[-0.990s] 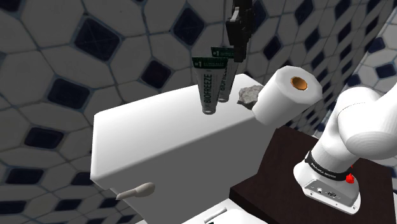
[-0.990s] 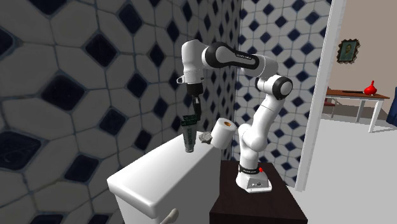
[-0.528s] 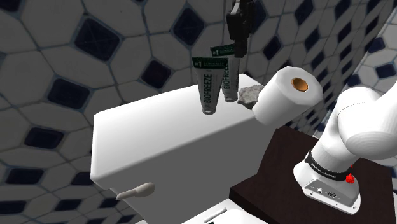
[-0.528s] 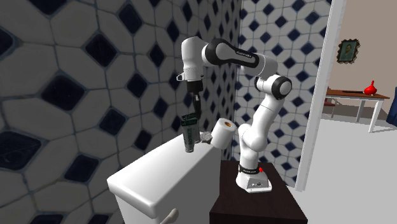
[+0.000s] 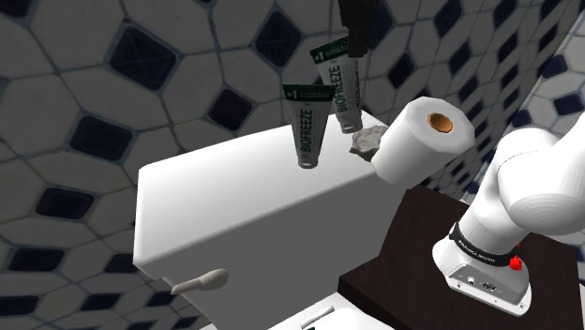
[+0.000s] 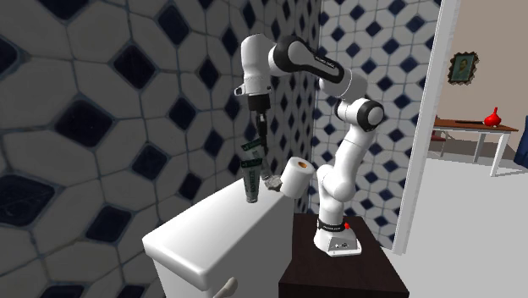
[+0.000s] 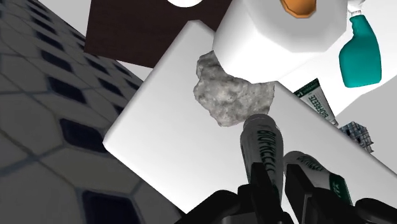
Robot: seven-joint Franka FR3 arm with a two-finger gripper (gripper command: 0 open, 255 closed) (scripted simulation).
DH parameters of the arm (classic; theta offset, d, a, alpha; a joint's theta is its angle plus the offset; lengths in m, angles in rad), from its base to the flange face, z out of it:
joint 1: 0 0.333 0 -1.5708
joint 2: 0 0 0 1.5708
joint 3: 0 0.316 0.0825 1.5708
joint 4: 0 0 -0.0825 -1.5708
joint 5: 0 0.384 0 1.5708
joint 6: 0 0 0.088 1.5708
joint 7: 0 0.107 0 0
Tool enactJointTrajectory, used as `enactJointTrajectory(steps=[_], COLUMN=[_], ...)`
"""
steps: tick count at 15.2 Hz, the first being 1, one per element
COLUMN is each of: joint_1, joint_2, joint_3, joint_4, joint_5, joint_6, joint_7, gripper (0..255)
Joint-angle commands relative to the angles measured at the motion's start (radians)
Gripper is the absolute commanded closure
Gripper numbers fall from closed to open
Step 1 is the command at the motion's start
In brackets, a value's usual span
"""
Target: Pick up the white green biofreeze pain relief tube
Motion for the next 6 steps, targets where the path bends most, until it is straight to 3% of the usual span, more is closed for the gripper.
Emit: enactJointTrajectory(steps=[1,6], joint_1=[-0.001,-0.002], joint_2=[0.015,0.043], joint_3=[-0.001,0.0], joint_4=[0.041,0.113], joint_5=[-0.002,-0.004], joint_6=[-0.026,-0.071], joint_7=[0.003,0.01], gripper=[255,255])
